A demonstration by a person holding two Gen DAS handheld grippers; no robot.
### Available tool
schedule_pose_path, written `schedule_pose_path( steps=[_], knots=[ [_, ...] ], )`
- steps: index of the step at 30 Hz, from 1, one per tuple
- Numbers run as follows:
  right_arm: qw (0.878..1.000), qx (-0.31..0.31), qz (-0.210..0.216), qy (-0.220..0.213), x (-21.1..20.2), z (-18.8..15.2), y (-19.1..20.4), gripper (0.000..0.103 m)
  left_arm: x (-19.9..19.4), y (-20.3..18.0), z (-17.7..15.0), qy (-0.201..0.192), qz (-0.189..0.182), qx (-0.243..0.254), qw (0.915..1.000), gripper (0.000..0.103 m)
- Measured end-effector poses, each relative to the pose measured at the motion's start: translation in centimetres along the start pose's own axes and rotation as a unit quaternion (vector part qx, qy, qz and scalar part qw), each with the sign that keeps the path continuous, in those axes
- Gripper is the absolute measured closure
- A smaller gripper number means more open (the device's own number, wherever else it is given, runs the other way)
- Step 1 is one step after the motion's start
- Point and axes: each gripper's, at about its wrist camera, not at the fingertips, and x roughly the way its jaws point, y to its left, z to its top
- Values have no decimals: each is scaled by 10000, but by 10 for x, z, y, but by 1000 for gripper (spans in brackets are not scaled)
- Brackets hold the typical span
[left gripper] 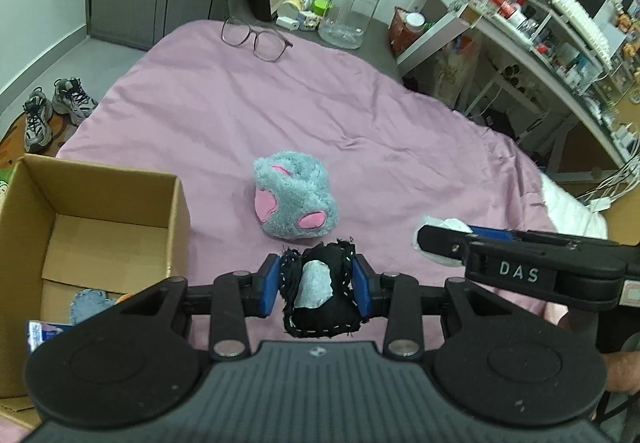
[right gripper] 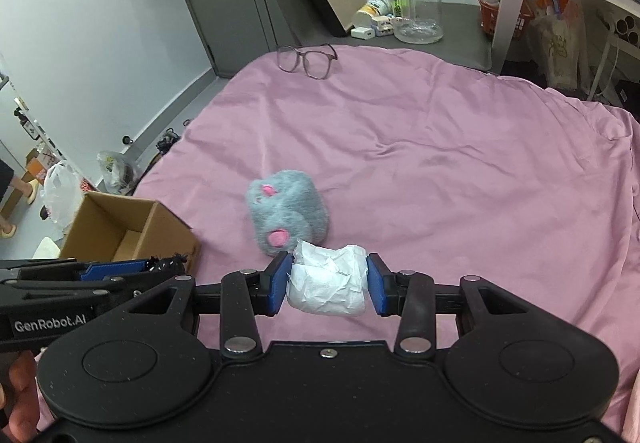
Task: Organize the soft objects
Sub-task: 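Carry both plushes over the box and open both tools to drop them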
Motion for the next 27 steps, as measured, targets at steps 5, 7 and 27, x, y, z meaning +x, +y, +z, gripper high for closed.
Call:
schedule_pose_path(
  steps=[5, 7, 27],
  knots=[
    [9999, -36, 64, -114, -13, -2, 14, 63, -19, 8, -1, -112, 39, -7, 9999, 66],
    [9998, -43, 110, -138, -17, -3, 20, 63, -25, 11, -2, -134, 67, -21, 9999, 66],
    [9985, -368, 350, -220, -32, -8, 82, 63, -70, 74, -12, -268, 447, -274, 9983, 65]
  ],
)
